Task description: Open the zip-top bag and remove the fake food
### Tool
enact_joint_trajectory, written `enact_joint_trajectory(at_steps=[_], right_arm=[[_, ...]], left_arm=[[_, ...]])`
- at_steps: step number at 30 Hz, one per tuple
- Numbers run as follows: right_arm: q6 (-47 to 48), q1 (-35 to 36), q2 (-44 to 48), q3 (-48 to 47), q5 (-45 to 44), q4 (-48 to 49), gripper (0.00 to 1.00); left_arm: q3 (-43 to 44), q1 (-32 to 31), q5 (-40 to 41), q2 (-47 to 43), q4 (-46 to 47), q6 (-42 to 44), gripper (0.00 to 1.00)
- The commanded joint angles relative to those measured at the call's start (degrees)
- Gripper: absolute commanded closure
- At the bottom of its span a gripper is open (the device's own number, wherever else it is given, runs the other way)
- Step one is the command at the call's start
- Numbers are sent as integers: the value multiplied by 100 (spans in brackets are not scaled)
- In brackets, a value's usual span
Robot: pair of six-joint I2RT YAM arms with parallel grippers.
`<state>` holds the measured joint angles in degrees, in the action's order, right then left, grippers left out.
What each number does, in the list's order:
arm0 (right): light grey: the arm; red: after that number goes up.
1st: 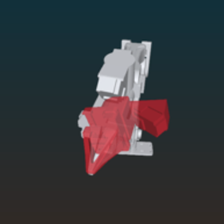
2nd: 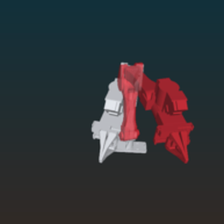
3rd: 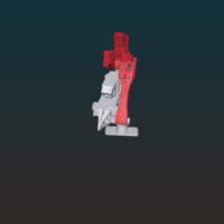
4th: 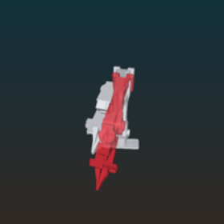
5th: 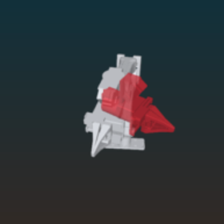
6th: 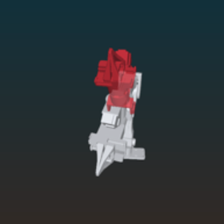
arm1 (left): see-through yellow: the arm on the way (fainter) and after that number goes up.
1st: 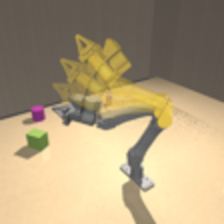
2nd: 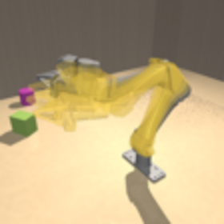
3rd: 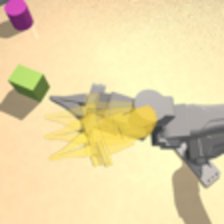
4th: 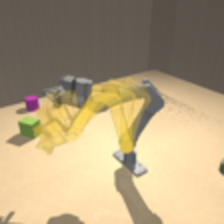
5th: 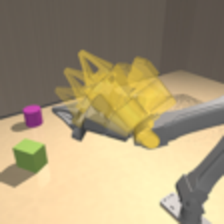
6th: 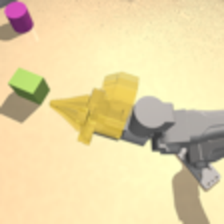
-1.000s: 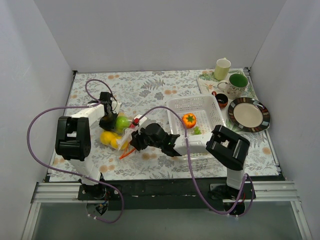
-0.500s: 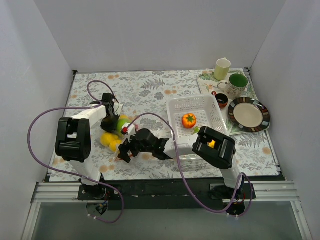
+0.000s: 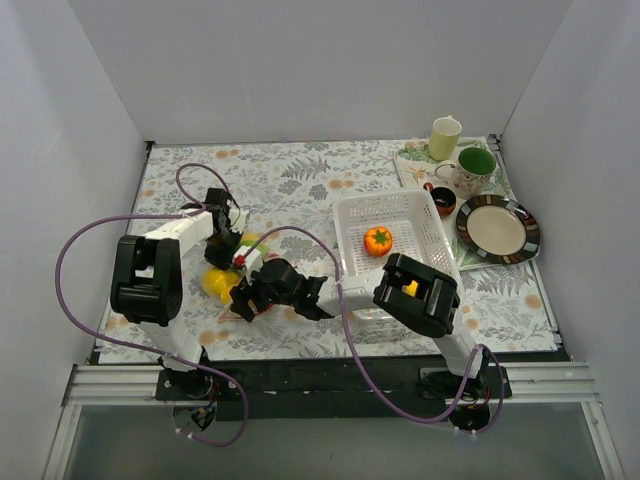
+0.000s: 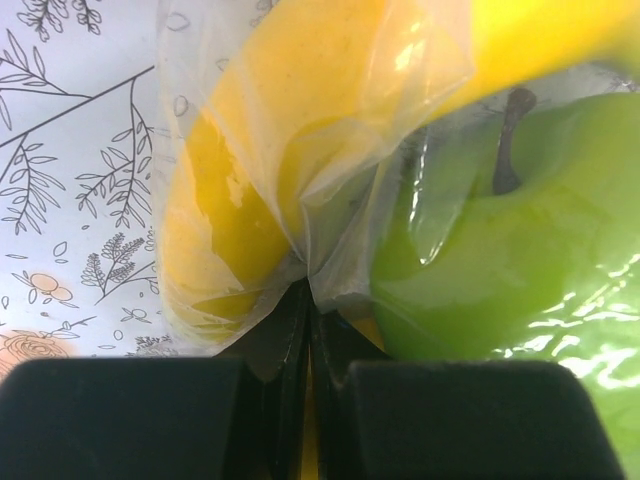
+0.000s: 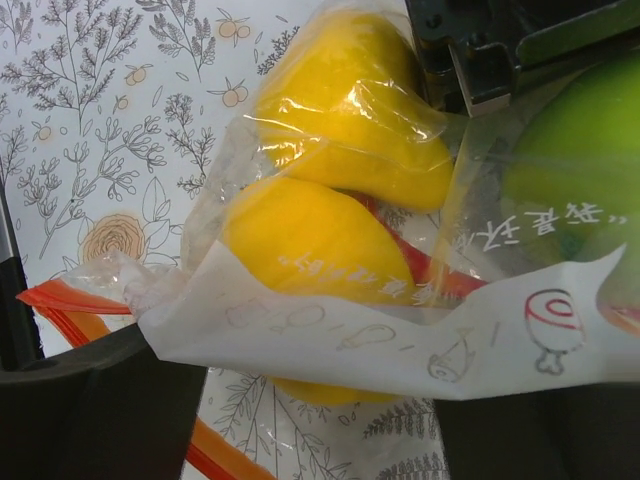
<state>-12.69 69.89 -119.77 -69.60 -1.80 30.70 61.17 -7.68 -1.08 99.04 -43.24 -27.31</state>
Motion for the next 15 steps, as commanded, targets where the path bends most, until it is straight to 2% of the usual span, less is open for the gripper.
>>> enact_joint_trajectory(at_steps=[1, 2, 3, 6, 11, 15], right_arm=[[82, -10, 40, 42, -180, 112, 29], [82, -10, 119, 287, -241, 138, 39], [91, -10, 311, 394, -294, 138, 57], [109, -10, 820, 867, -645, 103, 88], [240, -10, 1736, 1493, -1225, -45, 89], [398, -19, 2578, 1678, -1638, -695, 90]], left_arm=[[-184, -84, -271, -219, -255, -55, 100], [-193, -84, -200, -210, -229, -20, 100], [-184, -76, -112, -210, -159, 50, 100], [-175, -23, 255, -184, 8, 181, 100], [-281, 21, 933, -105, 387, 454, 100], [-71, 153, 891, -8, 370, 481, 100]])
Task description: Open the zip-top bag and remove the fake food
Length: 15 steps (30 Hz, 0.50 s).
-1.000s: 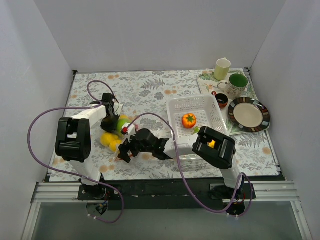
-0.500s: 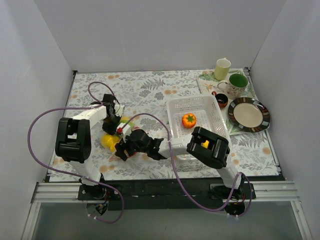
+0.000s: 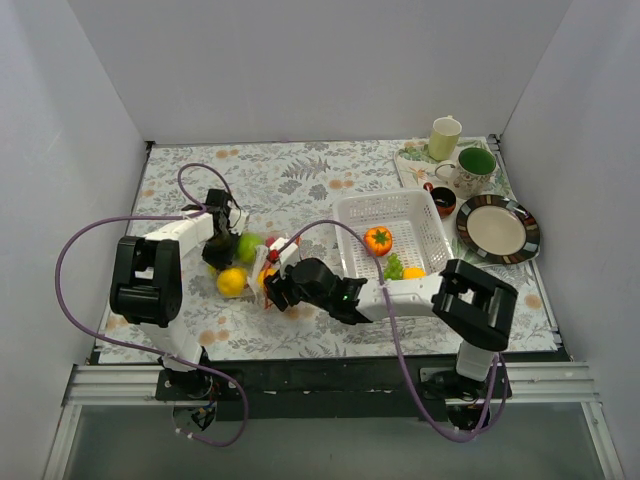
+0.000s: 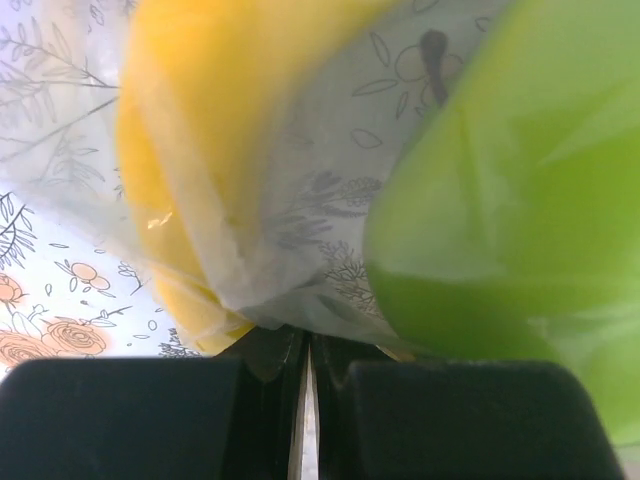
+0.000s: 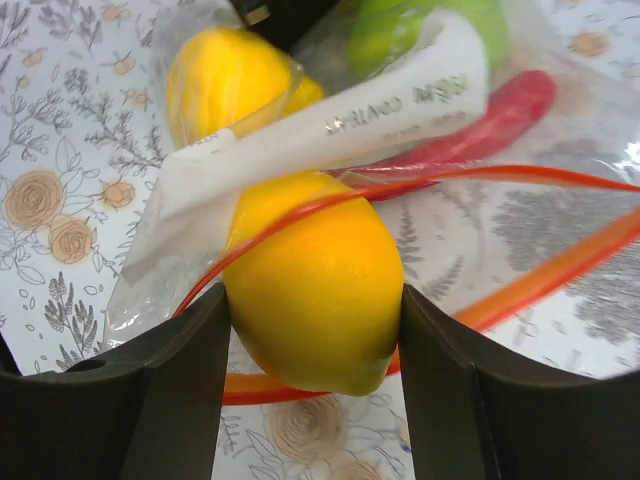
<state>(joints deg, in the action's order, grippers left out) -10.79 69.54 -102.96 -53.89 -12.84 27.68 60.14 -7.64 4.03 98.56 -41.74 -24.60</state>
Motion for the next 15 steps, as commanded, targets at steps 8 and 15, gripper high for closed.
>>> enact_joint_trajectory(at_steps=[8, 15], right_arm=[[226, -150, 2384, 704, -1633, -1536, 91], [-28, -721, 3360, 1002, -2231, -2240, 95]], left_arm=[[323, 324, 221, 172, 157, 114, 100], [323, 324, -69, 102, 52, -45, 100]])
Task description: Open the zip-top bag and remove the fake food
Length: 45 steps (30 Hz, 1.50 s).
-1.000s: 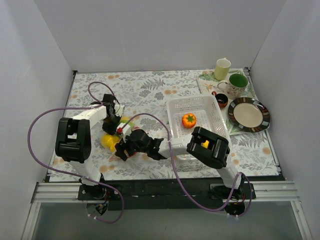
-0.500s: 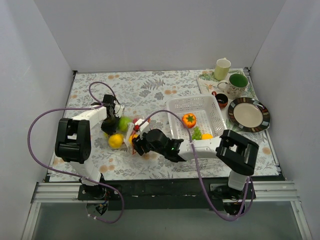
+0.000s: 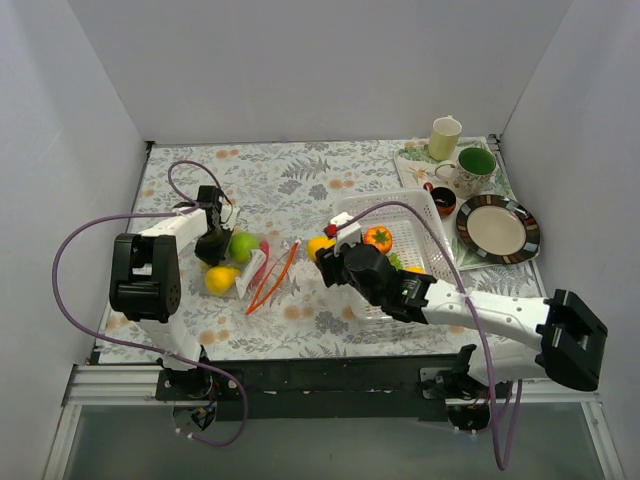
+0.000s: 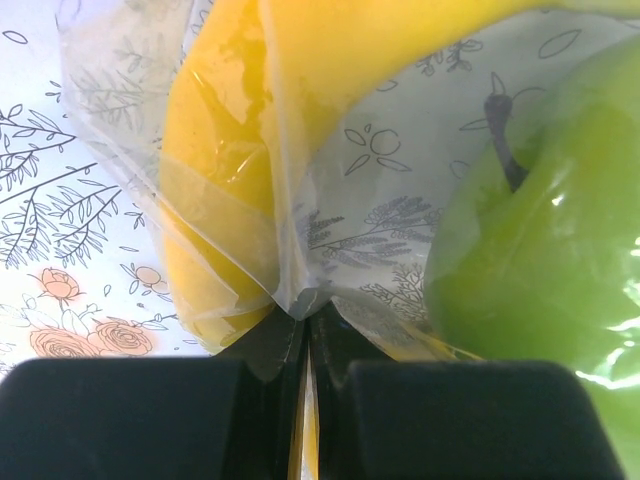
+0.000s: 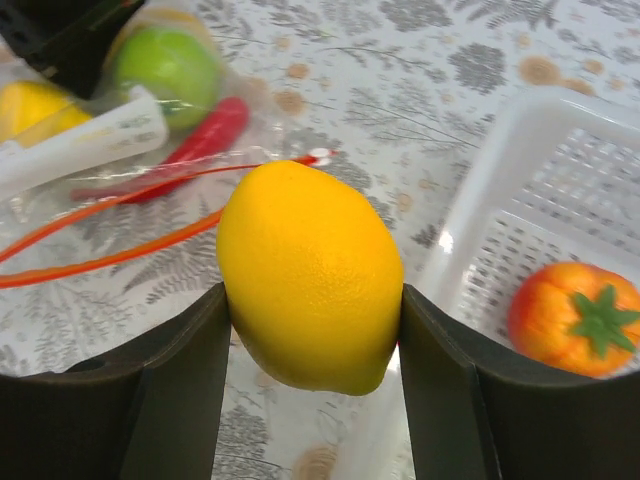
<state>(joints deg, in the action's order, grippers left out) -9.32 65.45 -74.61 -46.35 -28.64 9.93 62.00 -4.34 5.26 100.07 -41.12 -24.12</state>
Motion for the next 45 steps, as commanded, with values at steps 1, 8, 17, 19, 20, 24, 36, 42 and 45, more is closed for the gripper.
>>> enact_joint_trajectory(at_steps=[1, 8, 17, 19, 20, 24, 36, 42, 45], right_arm=[[-236, -401, 631, 301, -869, -483, 97], [-887, -1692, 510, 100, -1284, -1511, 99], [-826, -2027, 184, -435, -924, -1933, 2], [-747, -1975, 227, -568, -819, -2021, 2], [-555, -1896, 349, -594, -783, -1865, 1], [9, -1097, 544, -594, -810, -1310, 1], [-570, 11, -1046, -1007, 491, -449, 99], [-773, 64, -1793, -1315, 948, -36, 99], [-808, 64, -2075, -1491, 1080, 105, 99]], left_arm=[[163, -6, -235, -67, -44, -110, 100], [348, -6, -824, -304, -405, -286, 100], [102, -14, -956, -568, -300, -313, 100], [93, -14, -956, -577, -300, -295, 100], [67, -14, -956, -577, -282, -295, 100], [-47, -14, -904, -559, -142, -225, 100], [-214, -14, -781, -146, 245, -225, 100], [-223, -14, -684, -128, 280, -111, 100], [-223, -14, -657, -146, 280, -76, 100]])
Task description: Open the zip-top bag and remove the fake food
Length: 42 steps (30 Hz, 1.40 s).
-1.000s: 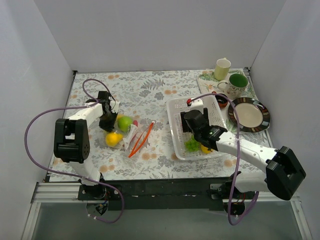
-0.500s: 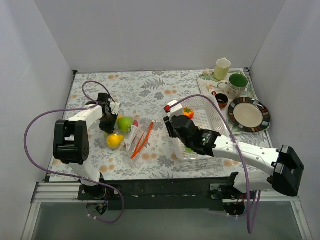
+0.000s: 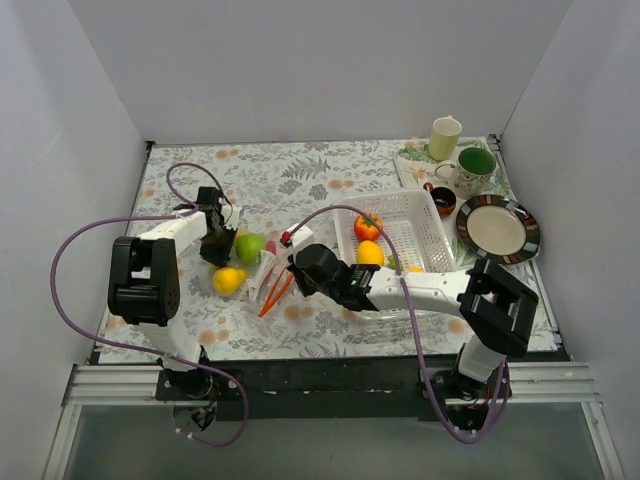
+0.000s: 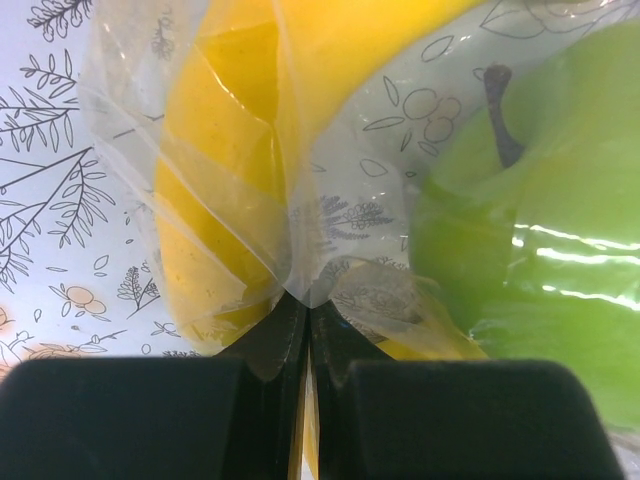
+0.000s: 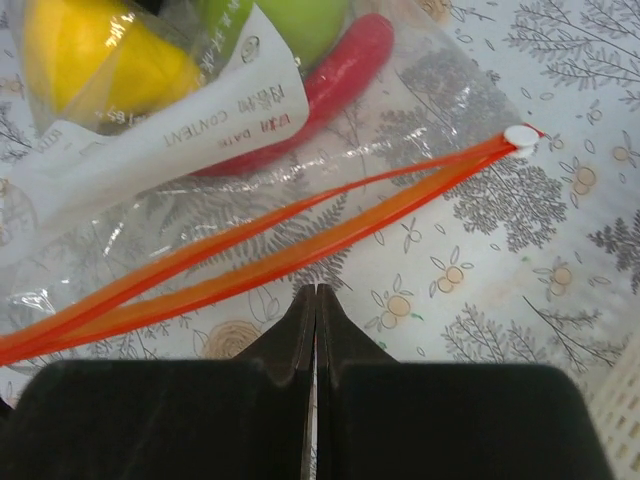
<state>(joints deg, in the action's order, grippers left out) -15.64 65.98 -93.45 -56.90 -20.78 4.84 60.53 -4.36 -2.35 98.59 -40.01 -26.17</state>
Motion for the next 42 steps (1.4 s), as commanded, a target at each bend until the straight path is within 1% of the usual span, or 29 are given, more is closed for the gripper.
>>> enact_joint_trajectory(at_steps=[1, 6, 10, 14, 20, 24, 26, 28, 29, 31, 32, 33, 34, 38, 42], right_arm=[[-194, 12, -313, -470, 372, 667, 99], [-299, 12, -744, -813, 530, 720, 99], [-413, 29, -999, -875, 671, 755, 99], [-440, 65, -956, -770, 584, 738, 99], [-405, 65, -666, -418, 487, 1001, 99], [-396, 65, -1008, -602, 653, 1010, 99], [-440, 65, -1254, -646, 654, 1245, 99], [-466, 73, -1551, -804, 505, 1230, 99], [-501, 73, -1658, -1040, 426, 1178, 86], [-493, 73, -1931, -1234, 259, 1054, 65], [-493, 82, -2001, -1348, 189, 1010, 47], [-493, 82, -2124, -1515, 31, 940, 40], [-510, 82, -2168, -1595, -57, 914, 36], [-598, 82, -2256, -1797, -304, 949, 27], [-712, 108, -2379, -1938, -576, 922, 22]], left_arm=[[-85, -12, 94, 3, 169, 130, 100], [-138, -3, 112, -24, 178, 165, 100], [-165, -12, 165, -50, 195, 226, 100], [-173, -12, 165, -68, 195, 271, 100], [-244, -12, 165, 20, 239, 253, 100], [-147, -3, 138, 3, 143, 218, 100], [-112, -12, 130, -32, 107, 218, 100], [-129, -12, 95, -59, 99, 201, 100], [-121, -3, 68, -59, 90, 200, 100], [-94, -12, 16, -50, 29, 183, 100], [-86, -12, 7, -50, 11, 183, 100], [-103, -3, 6, -67, 2, 183, 100], [-103, -12, -2, -94, 11, 183, 100], [-217, -12, -2, -129, 28, 174, 100], [-322, -12, 7, -164, 81, 200, 100]])
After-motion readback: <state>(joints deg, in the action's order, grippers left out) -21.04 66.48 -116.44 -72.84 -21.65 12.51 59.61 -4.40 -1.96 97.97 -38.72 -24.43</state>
